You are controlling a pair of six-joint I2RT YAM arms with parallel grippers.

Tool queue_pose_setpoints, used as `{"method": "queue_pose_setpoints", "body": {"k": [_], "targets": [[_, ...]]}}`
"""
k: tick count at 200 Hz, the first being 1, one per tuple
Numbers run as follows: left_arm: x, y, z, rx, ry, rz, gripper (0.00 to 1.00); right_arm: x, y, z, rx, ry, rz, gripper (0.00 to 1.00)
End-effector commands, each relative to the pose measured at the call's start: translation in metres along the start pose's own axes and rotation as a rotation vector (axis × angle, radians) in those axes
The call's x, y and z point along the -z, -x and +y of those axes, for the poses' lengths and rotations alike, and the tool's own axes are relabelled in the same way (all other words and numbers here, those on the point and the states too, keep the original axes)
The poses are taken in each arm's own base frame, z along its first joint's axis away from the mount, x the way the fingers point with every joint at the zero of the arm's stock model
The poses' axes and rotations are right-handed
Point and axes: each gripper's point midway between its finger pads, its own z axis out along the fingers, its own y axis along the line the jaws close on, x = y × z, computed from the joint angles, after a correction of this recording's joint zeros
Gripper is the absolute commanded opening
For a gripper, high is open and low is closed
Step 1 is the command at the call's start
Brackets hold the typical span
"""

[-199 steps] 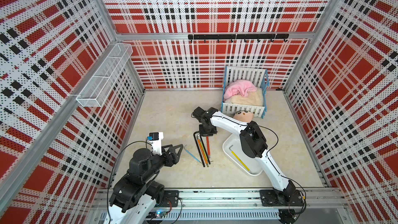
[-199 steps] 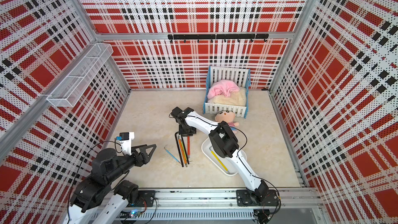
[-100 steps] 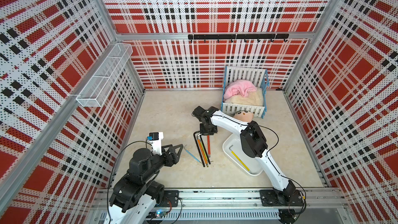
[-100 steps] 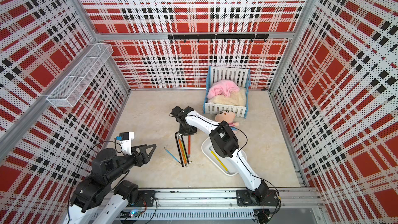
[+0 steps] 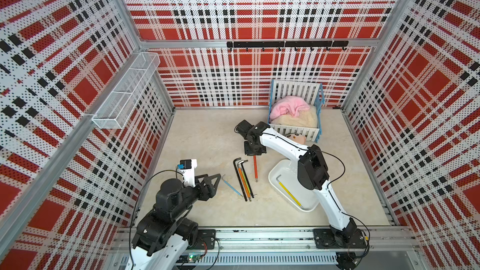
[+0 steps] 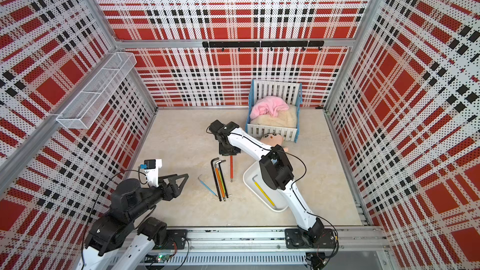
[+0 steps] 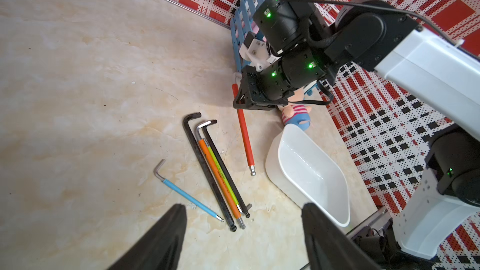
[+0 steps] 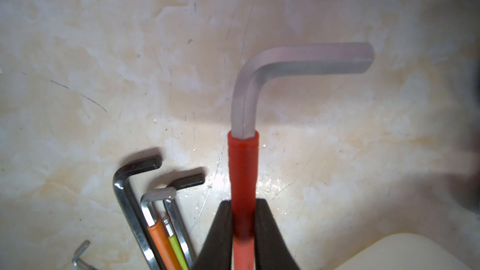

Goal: Put the hex key on the desktop into the storage box
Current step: Pick up the Allen key from the center of the board, then place the Allen key in the storage box.

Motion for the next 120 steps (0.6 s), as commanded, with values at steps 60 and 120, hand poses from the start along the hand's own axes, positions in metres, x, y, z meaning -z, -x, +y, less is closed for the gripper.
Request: {"method": "queue_pose_setpoints", "body": {"k": [60, 120], "targets": [[0.0, -0.001, 0.001, -0.013, -0.001, 0.005, 0.76, 0.094, 0.033, -0.015, 0.086, 0.034, -0.187, 0.0], [0.0, -0.001, 0.0, -0.019, -0.005, 0.004, 0.76, 0.14, 0.022, -0.045, 0.223, 0.08, -0.289, 0.0]]}}
